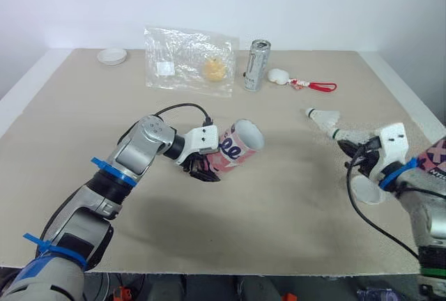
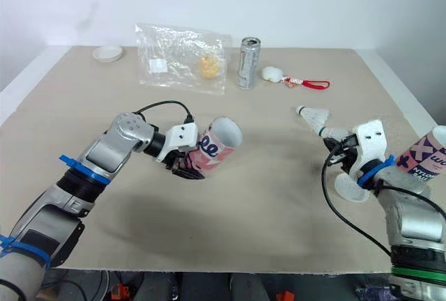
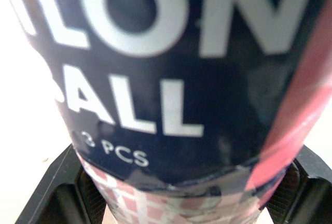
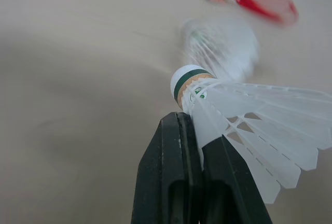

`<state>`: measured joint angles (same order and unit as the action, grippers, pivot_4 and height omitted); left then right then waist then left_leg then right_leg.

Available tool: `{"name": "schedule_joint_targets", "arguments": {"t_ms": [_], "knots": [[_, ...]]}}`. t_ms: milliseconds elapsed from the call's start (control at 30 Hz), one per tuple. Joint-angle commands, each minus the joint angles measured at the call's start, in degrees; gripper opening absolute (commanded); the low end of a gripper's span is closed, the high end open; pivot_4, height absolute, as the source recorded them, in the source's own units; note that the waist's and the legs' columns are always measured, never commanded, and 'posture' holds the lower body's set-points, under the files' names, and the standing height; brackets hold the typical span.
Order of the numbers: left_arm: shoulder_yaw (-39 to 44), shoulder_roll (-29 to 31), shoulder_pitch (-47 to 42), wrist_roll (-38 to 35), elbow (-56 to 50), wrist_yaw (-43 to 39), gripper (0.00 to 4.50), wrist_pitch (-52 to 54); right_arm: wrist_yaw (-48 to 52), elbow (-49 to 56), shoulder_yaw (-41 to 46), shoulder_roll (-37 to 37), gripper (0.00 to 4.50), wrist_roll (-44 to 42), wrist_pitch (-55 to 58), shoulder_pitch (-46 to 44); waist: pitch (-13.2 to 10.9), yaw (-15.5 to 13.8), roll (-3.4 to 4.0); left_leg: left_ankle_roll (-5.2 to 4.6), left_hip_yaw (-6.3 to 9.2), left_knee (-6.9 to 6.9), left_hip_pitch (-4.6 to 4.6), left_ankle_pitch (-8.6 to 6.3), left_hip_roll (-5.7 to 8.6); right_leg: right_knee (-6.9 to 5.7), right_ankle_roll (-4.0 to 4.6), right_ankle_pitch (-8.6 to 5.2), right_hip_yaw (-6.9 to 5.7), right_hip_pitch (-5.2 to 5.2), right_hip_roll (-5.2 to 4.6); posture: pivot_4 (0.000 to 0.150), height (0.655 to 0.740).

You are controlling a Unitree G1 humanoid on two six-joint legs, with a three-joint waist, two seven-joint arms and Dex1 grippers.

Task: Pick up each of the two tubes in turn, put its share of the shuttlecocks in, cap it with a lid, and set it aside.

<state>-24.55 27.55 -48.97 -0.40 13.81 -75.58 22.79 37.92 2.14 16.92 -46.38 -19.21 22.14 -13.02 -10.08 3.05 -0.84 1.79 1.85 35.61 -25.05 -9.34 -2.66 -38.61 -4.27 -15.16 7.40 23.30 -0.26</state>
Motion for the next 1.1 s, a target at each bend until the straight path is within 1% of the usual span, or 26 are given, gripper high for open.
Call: {"name": "schedule_joint_targets", "arguments": {"t_ms": [33, 100, 167, 333, 533, 800, 900, 933, 1000, 1033, 1100], "knots": [[0.0, -0.1, -1.8, -0.2, 0.6, -1.2, 3.34, -1.2, 12.2, 10.5, -3.8, -7.2, 0.13, -1.5, -5.9, -8.1, 0.0, 0.3, 0.01, 0.0, 0.0, 0.0, 0.01, 0.0, -0.01, 0.0, 0.01, 0.0, 0.0, -0.01, 0.01, 0.15, 0.74], [0.0, -0.4, -2.2, -0.4, 1.3, -1.7, 3.34, -2.1, 18.7, 14.0, -7.4, -8.7, 0.13, -3.0, -8.8, -13.1, -0.1, 0.4, 0.08, 0.0, 0.04, 0.05, 0.04, 0.0, -0.05, -0.02, 0.03, 0.04, -0.03, -0.03, 0.06, 0.15, 0.74], [0.1, -0.8, -2.4, -0.5, 2.0, -1.9, 3.34, -2.8, 21.5, 15.8, -9.9, -8.2, 0.13, -4.5, -9.6, -17.2, -0.1, 0.6, 0.07, 0.0, 0.06, 0.03, 0.05, 0.0, -0.06, -0.04, 0.04, 0.03, -0.04, -0.03, 0.07, 0.15, 0.74], [-0.2, -1.3, -2.8, 0.3, 3.1, -2.1, 3.34, -4.1, 28.8, 15.1, -16.2, -7.6, 0.13, -2.0, -16.0, -22.4, -0.1, 0.1, -0.05, 0.02, 0.06, 0.03, -0.11, -0.01, -0.02, 0.11, -0.01, -0.04, -0.07, -0.02, -0.03, 0.15, 0.74], [0.1, -1.3, -2.7, 0.3, 3.1, -1.9, 3.34, -4.0, 34.2, 10.9, -19.3, -7.7, 0.13, 1.2, -23.0, -24.5, -0.1, -0.3, -0.05, 0.01, 0.04, 0.0, -0.12, -0.04, -0.01, 0.13, 0.0, -0.05, -0.07, 0.0, -0.04, 0.15, 0.74], [0.4, -0.9, -2.2, 0.4, 2.5, -1.6, 3.34, -3.7, 38.0, 5.9, -22.2, -4.9, 0.13, 4.0, -31.2, -26.0, -0.1, -0.3, -0.05, 0.01, 0.04, 0.03, -0.08, -0.03, -0.02, 0.07, 0.02, -0.03, -0.07, 0.0, -0.03, 0.15, 0.74], [0.3, -0.9, -2.2, 0.5, 2.4, -1.5, 3.34, -3.6, 39.1, 4.3, -23.4, -3.6, 0.13, 4.4, -32.0, -27.4, -0.1, -0.3, -0.05, 0.01, 0.04, 0.03, -0.07, -0.03, -0.02, 0.05, 0.03, -0.03, -0.07, 0.0, -0.03, 0.15, 0.74], [0.3, -0.9, -2.2, 0.5, 2.3, -1.5, 3.34, -3.6, 39.3, 3.8, -23.7, -3.3, 0.39, 4.4, -32.0, -28.0, -0.1, -0.3, -0.05, 0.02, 0.04, 0.03, -0.07, -0.03, -0.02, 0.04, 0.04, -0.02, -0.07, 0.0, -0.03, 0.15, 0.74], [0.3, -0.9, -2.1, 0.4, 2.1, -1.5, 3.34, -3.4, 39.5, 3.3, -23.6, -2.6, 1.05, 4.0, -31.5, -29.1, -0.1, -0.3, -0.05, 0.02, 0.04, 0.04, -0.07, -0.03, -0.02, 0.03, 0.04, -0.02, -0.07, 0.0, -0.03, 0.15, 0.74], [0.3, -0.8, -2.0, 0.4, 1.8, -1.5, 3.34, -3.2, 39.6, 3.1, -23.3, -2.5, 1.58, 3.5, -31.0, -29.7, -0.1, -0.3, -0.05, 0.02, 0.04, 0.05, -0.07, -0.03, -0.02, 0.02, 0.04, -0.02, -0.07, 0.0, -0.03, 0.15, 0.74], [0.3, -0.6, -1.6, 0.4, 1.4, -1.4, 3.34, -2.9, 39.6, 2.9, -22.2, -2.6, 2.42, 2.2, -29.6, -29.9, -0.1, -0.3, -0.05, 0.02, 0.04, 0.05, -0.07, -0.03, -0.02, 0.01, 0.05, -0.02, -0.07, 0.0, -0.03, 0.15, 0.74]]}}
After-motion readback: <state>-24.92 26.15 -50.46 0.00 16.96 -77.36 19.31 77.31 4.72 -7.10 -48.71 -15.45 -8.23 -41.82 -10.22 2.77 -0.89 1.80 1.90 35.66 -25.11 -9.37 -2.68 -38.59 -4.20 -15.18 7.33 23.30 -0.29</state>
